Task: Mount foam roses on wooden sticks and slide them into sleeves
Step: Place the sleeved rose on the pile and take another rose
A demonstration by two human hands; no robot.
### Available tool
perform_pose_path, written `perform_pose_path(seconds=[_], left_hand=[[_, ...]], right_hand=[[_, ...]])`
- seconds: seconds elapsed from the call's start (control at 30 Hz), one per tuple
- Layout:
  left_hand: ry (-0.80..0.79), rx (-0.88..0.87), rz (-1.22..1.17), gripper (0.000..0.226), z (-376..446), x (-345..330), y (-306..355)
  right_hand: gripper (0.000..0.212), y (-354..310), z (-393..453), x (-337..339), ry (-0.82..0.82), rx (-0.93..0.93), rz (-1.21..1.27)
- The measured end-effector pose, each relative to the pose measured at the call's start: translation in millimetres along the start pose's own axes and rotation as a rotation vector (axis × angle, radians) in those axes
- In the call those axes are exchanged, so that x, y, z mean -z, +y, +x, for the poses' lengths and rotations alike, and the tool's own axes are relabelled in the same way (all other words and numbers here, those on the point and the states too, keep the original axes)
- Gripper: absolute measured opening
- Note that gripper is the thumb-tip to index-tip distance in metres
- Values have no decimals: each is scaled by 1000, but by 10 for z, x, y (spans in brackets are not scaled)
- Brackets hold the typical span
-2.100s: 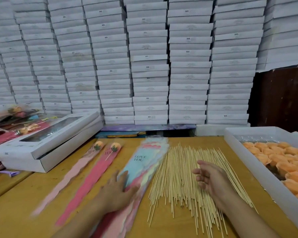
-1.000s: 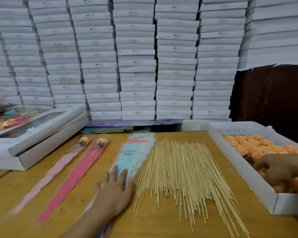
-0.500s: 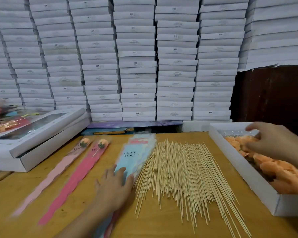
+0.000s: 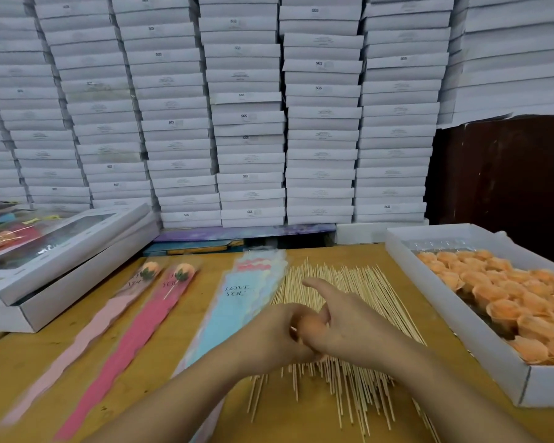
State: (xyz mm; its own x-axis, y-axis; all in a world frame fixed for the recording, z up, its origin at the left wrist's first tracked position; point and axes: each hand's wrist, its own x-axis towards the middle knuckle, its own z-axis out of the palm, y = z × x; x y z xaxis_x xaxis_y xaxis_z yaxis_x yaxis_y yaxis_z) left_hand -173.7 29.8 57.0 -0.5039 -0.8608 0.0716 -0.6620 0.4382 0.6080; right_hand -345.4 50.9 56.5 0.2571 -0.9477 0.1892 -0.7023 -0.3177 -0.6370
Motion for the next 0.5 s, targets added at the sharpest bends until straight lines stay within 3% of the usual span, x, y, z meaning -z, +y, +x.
perform_pose_path(seconds=[0.07,0.13,0.23,0.3,0.37,0.5], left_hand=[[41,32,-49,62,15,42,-62],[56,43,-134,55,37,65,-132],[95,73,-262,38,72,50,-250],[127,143,-404,41,86,24,-337],[170,230,-555,42,86,-4,-426],[223,337,-794,57,47,-52,-561]], right_hand=[[84,13,47,-8,29,7,48],[83,65,84,-7,56,-3,67],[60,150,122,21,108,-32,151],[47,247,164,90,268,-111,181],[37,387,182,171,393,-236,44],[39,691,147,109,263,-448,-291]])
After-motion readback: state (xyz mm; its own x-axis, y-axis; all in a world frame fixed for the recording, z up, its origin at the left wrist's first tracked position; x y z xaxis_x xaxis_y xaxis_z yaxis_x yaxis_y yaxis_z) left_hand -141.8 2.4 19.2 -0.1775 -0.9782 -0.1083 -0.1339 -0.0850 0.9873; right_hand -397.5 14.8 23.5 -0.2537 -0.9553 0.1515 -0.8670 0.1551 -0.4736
